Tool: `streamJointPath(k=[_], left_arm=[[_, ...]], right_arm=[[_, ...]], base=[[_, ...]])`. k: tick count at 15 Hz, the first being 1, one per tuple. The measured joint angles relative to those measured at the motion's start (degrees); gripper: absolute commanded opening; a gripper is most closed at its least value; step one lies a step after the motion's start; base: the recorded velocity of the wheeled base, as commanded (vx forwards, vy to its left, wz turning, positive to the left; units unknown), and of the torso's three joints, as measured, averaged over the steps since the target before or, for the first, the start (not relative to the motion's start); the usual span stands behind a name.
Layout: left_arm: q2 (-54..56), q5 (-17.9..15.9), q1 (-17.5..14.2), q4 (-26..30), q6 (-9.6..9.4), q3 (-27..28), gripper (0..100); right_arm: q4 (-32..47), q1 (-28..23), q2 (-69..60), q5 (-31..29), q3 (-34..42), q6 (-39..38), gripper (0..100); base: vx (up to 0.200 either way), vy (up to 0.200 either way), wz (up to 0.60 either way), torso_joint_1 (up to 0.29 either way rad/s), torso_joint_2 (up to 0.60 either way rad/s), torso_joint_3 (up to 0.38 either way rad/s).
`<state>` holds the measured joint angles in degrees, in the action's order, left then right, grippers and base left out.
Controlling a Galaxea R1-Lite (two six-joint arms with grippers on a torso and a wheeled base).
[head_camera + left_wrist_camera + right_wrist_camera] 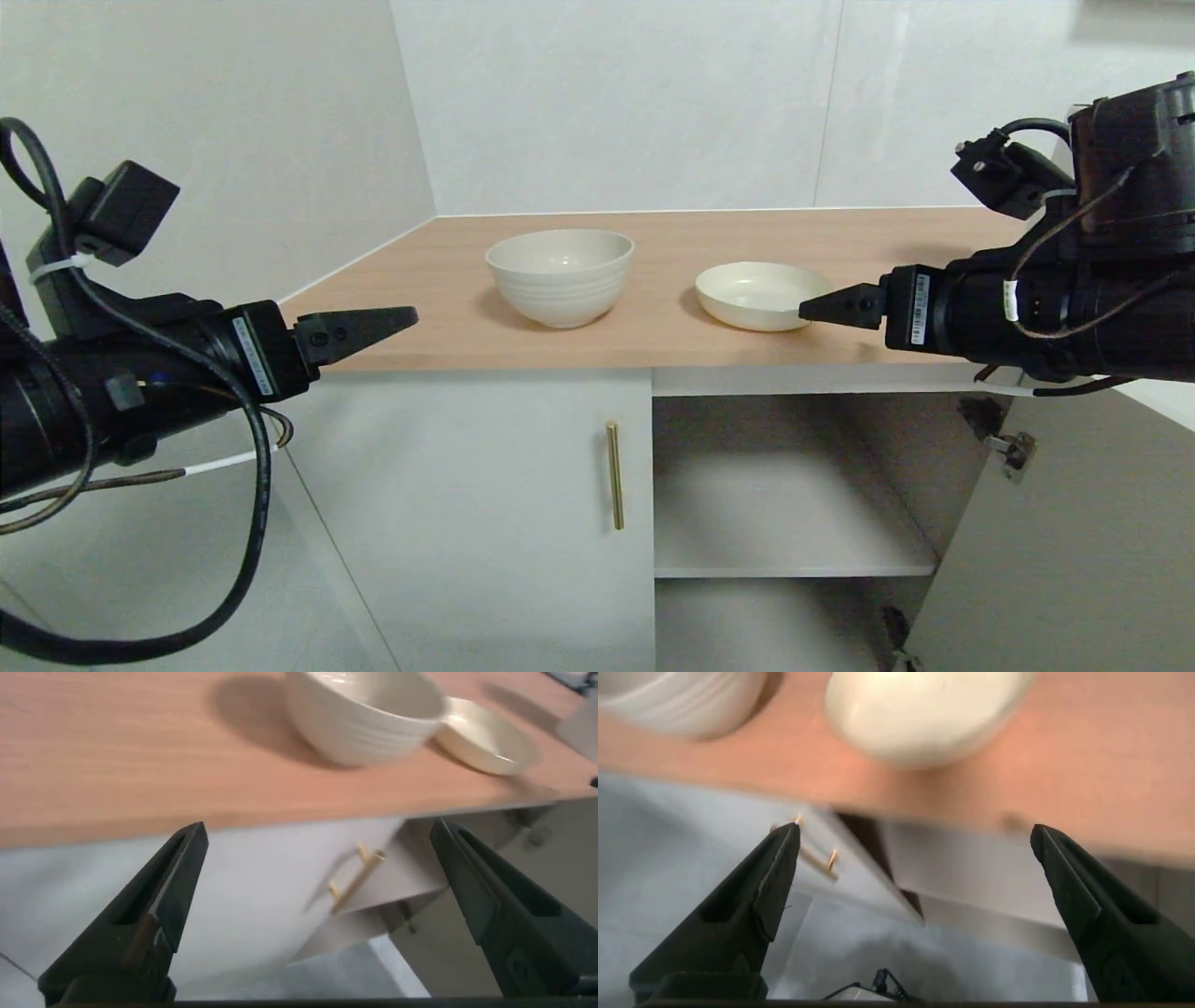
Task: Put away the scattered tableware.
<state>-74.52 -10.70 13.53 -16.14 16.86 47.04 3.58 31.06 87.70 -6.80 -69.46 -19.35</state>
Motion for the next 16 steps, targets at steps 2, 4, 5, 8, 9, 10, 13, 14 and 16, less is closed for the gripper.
streamJointPath(k=[2,4,5,8,9,10,13,14,16], left_arm=[[0.4,-0.2,0.0,0.0,-0.02,0.0,100],[0.5,-0.3,0.0,-0.2,-0.02,0.0,100],[0.4,-0.4,0.0,-0.3,0.0,0.0,100],[0.0,-0.5,0.1,-0.3,0.0,0.0,100],[-0.2,-0.5,0.1,-0.4,0.07,0.0,100],[-0.4,-0.5,0.1,-0.5,0.13,0.0,100],[-1.2,-0.5,0.1,-0.4,0.38,0.3,100],[-1.5,-0.5,0.1,-0.4,0.46,0.5,100],[-2.3,-0.2,0.2,-0.1,0.55,1.3,100]], right_arm=[[-0.7,0.0,-0.4,0.0,0.4,0.0,100],[-1.1,0.0,-0.9,0.0,0.8,0.1,100],[-1.0,0.0,-1.0,0.0,0.9,0.2,100],[-1.1,0.0,-0.9,0.0,1.0,0.2,100],[-1.1,0.0,-0.7,0.0,0.9,0.3,100],[-1.1,-0.1,-0.3,0.0,0.9,0.3,100],[-3.0,-0.3,1.0,-0.1,0.8,0.3,100],[-3.3,-0.4,1.5,-0.1,0.9,0.4,100],[-4.8,-0.6,2.9,-0.1,0.8,0.4,100]], base=[[0.0,0.0,0.0,0.0,0.0,0.0],[0.0,0.0,0.0,0.0,0.0,0.0],[0.0,0.0,0.0,0.0,0.0,0.0],[0.0,0.0,0.0,0.044,-0.13,-0.091],[0.0,0.0,0.0,0.115,-0.36,-0.232],[0.0,0.0,0.0,0.134,-0.39,-0.251],[0.0,0.0,0.0,0.16,-0.44,-0.276],[0.0,0.0,0.0,0.178,-0.46,-0.286],[0.0,0.0,0.0,0.188,-0.46,-0.278]])
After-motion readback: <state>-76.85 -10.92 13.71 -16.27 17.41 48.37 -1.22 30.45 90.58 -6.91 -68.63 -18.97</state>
